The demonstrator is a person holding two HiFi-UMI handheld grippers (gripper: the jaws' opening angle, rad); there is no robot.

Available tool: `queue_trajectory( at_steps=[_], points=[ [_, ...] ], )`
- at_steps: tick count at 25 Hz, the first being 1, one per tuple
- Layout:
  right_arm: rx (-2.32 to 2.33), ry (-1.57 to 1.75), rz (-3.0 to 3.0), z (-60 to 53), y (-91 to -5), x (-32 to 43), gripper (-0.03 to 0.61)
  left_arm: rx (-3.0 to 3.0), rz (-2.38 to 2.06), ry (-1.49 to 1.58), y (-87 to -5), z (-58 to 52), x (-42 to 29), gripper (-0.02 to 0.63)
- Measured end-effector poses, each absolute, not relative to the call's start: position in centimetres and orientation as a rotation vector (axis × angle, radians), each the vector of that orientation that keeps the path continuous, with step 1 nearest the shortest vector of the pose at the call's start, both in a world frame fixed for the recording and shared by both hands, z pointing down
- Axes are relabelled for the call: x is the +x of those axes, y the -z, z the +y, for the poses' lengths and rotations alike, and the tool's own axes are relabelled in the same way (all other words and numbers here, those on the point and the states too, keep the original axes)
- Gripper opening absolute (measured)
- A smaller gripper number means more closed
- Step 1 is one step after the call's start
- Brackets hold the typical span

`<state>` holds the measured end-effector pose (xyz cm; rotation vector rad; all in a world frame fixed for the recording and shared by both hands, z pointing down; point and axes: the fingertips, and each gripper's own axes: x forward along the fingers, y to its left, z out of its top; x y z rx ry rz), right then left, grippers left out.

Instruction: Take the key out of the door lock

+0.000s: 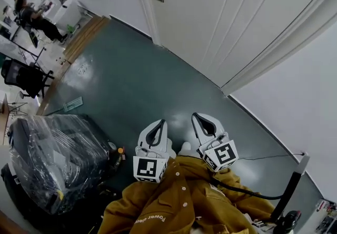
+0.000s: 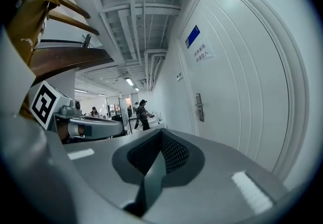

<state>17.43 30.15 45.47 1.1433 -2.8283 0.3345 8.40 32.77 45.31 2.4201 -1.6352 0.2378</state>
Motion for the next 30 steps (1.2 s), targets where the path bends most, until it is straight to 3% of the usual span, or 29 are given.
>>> queue_trajectory(
  at_steps=[6, 21, 30],
  points=[
    [1.094, -0.38, -2.851, 25.9, -46.1, 14.7, 0.005, 2.408, -1.627, -0.222, -45.7, 28.2, 6.0, -0.002],
    [1.155, -0.408, -2.833, 8.3, -44.5, 1.3, 0.006, 2.422, -1.56, -0.145, -45.2, 12.1, -8.7, -0.002],
    [1.193, -0.446, -2.797, -3.1, -46.6, 0.6, 0.006, 2.424, -1.484, -0.188, -46.8, 0.7, -8.8, -0.002]
  ],
)
